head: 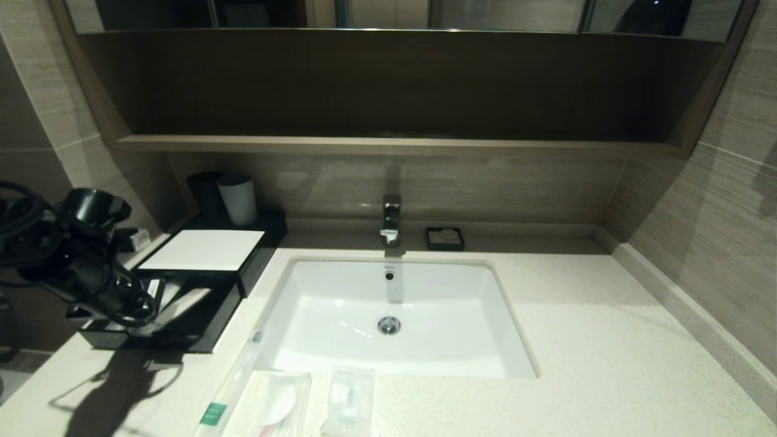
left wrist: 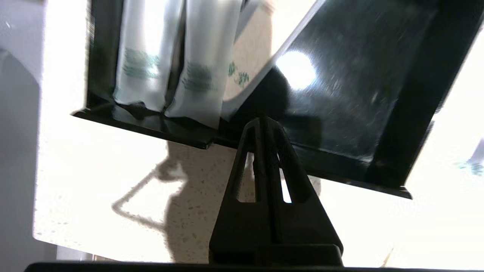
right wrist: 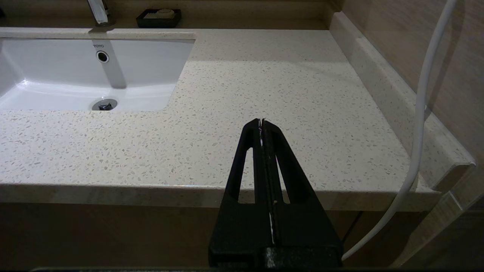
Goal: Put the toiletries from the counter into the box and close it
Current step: Open the drawer, then pick up the bathroom toiletry
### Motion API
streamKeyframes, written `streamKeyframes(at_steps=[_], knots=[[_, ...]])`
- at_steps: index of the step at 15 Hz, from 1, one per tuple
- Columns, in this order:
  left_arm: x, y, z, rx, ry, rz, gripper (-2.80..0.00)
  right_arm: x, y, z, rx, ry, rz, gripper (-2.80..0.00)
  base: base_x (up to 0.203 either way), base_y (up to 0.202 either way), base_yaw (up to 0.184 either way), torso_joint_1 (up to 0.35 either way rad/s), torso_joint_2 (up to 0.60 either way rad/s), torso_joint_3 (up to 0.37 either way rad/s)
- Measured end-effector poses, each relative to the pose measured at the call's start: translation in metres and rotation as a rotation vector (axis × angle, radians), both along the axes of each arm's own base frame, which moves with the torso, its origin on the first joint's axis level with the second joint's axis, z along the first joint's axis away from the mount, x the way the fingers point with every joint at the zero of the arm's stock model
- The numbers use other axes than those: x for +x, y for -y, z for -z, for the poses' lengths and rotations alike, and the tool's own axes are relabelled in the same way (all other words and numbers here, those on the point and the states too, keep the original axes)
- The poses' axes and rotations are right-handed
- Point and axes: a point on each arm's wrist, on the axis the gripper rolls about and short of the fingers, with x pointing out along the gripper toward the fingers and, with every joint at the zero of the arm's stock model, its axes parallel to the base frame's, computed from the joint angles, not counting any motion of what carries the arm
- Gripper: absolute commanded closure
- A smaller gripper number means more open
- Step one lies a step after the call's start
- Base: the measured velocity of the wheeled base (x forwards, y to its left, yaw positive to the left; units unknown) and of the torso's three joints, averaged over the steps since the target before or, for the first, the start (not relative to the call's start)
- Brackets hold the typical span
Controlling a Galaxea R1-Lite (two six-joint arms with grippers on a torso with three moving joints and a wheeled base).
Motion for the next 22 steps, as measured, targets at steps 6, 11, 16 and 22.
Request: streamKeyframes(at_steps=[6, 11, 16, 22], knots=[[-0.023, 0.009, -0.045, 0.014, 0.144, 0.021, 0.0, 0.0, 0.0, 0.0, 0.0, 0.0, 0.0, 0.0, 0.0, 0.0, 0.0, 0.0, 0.0, 0.0], [-0.063, 0.035, -0.069, -0.055, 0.147, 0.128, 0.0, 0.0, 0.0, 0.0, 0.0, 0.0, 0.001, 0.0, 0.0, 0.0, 0.0, 0.0, 0.0, 0.0], [-0.104, 0.062, -0.078, -0.099, 0.166, 0.245, 0.0, 0.0, 0.0, 0.0, 0.0, 0.0, 0.0, 0.0, 0.0, 0.0, 0.0, 0.0, 0.0, 0.0], [-0.131, 0.072, -0.072, -0.122, 0.16, 0.284, 0.0, 0.0, 0.0, 0.0, 0.0, 0.0, 0.0, 0.0, 0.0, 0.0, 0.0, 0.0, 0.0, 0.0]])
